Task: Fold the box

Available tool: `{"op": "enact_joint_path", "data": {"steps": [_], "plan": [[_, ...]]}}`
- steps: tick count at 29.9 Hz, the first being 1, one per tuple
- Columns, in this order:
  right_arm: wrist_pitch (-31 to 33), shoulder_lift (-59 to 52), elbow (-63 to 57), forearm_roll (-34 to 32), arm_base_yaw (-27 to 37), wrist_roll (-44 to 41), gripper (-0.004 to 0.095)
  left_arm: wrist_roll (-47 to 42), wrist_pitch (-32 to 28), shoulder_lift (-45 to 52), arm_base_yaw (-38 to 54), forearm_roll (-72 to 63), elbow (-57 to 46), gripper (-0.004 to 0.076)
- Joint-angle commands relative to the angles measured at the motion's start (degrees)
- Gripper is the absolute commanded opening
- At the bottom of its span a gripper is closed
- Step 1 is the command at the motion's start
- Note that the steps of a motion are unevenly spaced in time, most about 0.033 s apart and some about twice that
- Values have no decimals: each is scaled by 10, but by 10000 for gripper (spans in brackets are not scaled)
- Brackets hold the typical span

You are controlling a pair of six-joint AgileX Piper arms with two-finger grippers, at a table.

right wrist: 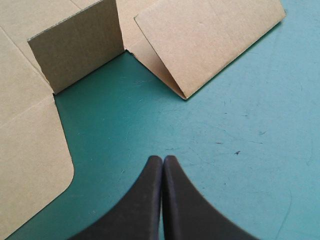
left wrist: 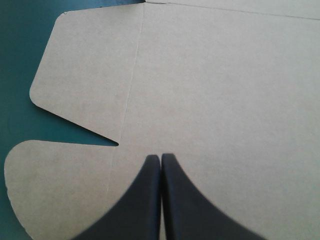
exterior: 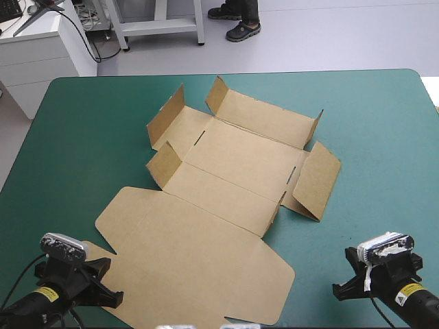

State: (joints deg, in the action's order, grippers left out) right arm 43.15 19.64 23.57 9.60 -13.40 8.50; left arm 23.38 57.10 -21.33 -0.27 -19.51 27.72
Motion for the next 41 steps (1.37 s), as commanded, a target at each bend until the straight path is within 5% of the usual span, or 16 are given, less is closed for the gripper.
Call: {"op": "enact_joint_path", "data": {"steps": [1, 13, 24, 41], "plan": [[-37, 6, 15, 2, 3, 1, -19, 1, -27, -6, -2, -21, 20, -8], [5, 21, 80, 0, 3, -28, -17, 1, -27, -6, -2, -23, 20, -8], [121, 197, 266, -22, 3, -30, -17, 1, -27, -6, -2, -23, 20, -8], [197, 451, 446, 92, -10, -96, 5, 1, -27, -6, -2, -23, 20, -8]]}}
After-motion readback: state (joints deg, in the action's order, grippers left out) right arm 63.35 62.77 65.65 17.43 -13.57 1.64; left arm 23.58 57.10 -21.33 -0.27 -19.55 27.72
